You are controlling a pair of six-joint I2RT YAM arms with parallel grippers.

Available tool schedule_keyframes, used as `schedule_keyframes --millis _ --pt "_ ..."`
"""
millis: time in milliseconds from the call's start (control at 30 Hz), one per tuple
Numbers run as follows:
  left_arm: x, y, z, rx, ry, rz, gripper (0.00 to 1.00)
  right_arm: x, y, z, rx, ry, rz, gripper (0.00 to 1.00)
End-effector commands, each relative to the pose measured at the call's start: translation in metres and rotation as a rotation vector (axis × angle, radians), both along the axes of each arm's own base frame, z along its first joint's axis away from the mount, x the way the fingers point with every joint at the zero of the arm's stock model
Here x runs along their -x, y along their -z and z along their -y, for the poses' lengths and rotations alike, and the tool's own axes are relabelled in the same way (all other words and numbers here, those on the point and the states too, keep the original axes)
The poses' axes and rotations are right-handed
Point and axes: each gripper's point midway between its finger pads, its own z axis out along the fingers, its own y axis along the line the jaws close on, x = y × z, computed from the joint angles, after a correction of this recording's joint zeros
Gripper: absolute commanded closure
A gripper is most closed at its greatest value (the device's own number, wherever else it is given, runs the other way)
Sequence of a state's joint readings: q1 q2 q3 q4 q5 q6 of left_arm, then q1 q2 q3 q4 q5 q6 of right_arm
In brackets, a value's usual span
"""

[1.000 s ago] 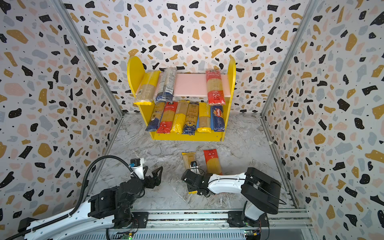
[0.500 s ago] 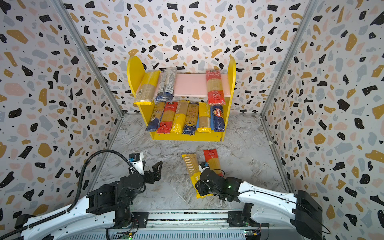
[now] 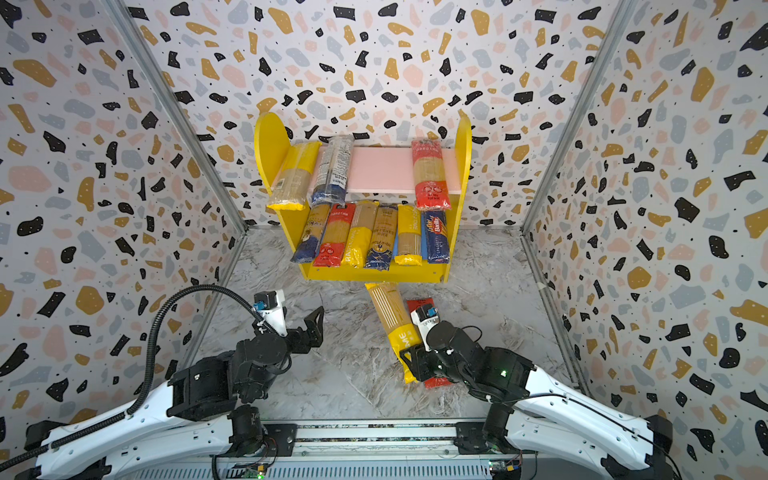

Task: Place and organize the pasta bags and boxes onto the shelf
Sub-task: 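Close the right gripper on the yellow-labelled bag and lift it upright, then carry the yellow-labelled bag to the pink top board and lower it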

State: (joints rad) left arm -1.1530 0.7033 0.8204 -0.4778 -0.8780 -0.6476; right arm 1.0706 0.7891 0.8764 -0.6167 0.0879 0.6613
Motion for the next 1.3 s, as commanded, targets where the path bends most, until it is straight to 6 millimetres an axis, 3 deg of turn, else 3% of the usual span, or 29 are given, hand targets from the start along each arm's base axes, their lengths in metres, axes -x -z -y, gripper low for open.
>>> schedule_keyframes --millis 0,467,767,933,1033,1267 --pt "-0.002 -0.022 -0.006 -0.011 -0.03 0.042 0.04 -0.015 -0.095 0.003 -0.133 0.017 0.235 0.82" --pt "-0.007 -0.056 0.002 -0.039 -0.021 0.079 0.01 -0.06 -0.236 -0.02 -0.098 0.084 0.548 0.82" --pt "-0.014 -0.073 0.01 -0.071 -0.032 0.128 0.0 -0.127 -0.319 -0.048 -0.092 0.224 0.732 0.82" --pt "-0.017 -0.078 0.013 -0.097 -0.039 0.137 0.01 -0.175 -0.374 -0.05 -0.133 0.344 0.822 0.81" --pt "-0.017 -0.076 0.014 -0.101 -0.041 0.136 0.0 -0.197 -0.393 -0.049 -0.182 0.418 0.877 0.8" --pt "-0.013 -0.072 0.001 -0.088 -0.053 0.138 0.0 -0.225 -0.391 -0.058 -0.249 0.449 0.883 0.79"
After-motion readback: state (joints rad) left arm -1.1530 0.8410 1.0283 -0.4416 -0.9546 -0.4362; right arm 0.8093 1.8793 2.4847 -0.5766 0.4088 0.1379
